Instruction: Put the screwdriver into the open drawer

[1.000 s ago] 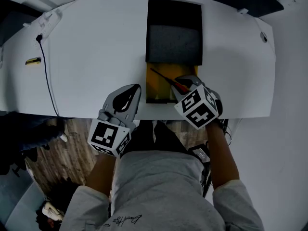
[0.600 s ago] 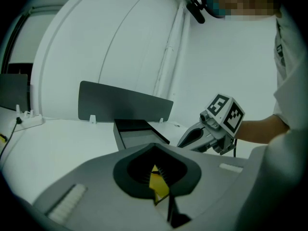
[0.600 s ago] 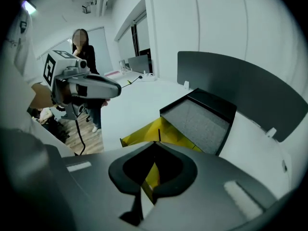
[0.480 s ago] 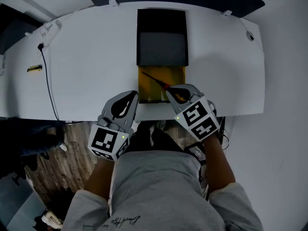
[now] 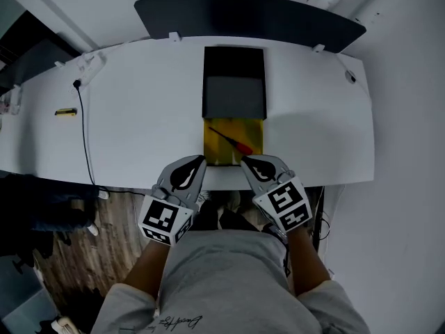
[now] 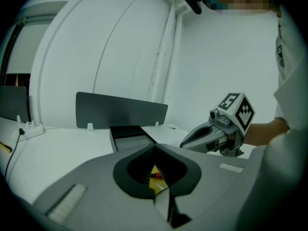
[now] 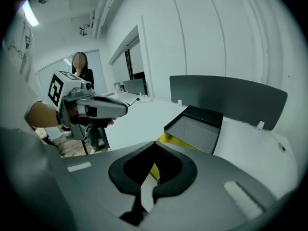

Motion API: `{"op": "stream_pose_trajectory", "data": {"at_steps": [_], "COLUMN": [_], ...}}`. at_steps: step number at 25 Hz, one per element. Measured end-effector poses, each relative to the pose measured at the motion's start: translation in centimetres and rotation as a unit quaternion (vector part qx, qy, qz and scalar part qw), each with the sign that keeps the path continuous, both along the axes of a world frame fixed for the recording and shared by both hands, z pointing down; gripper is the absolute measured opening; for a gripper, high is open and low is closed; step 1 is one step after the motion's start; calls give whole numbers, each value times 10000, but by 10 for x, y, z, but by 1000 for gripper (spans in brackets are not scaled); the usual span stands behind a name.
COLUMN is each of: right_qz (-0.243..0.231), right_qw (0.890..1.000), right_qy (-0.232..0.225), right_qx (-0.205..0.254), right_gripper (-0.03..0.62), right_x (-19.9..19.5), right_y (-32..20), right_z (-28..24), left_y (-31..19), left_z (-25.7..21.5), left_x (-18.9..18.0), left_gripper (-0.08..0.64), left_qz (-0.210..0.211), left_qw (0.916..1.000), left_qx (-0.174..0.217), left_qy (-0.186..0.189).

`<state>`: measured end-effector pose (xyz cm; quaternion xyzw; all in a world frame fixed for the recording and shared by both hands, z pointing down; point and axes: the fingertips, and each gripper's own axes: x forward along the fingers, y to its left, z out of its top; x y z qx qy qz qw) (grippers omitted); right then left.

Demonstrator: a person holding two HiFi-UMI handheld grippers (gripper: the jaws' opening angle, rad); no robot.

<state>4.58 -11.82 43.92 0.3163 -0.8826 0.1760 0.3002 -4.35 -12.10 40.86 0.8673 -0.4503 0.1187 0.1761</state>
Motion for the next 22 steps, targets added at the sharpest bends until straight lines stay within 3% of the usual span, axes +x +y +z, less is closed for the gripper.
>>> {"op": "stream_pose_trajectory", "data": {"at_steps": [12, 22], "right_qz": [244, 136], "right_qw": [9990, 9993], "right_qy": [-354, -331], "right_qx": [84, 143], "right_gripper": [14, 14], "right_x": [8, 5], "right_y": [17, 17], "right_z": [-24, -25], "left_y": [17, 18], "left_z": [-20, -26], "left_x": [6, 12], "left_gripper": [-3, -3], "left_qz": [4, 44], "left_qw": [9999, 9997], "left_qx": [124, 239], "left_qy": [-50, -66]}}
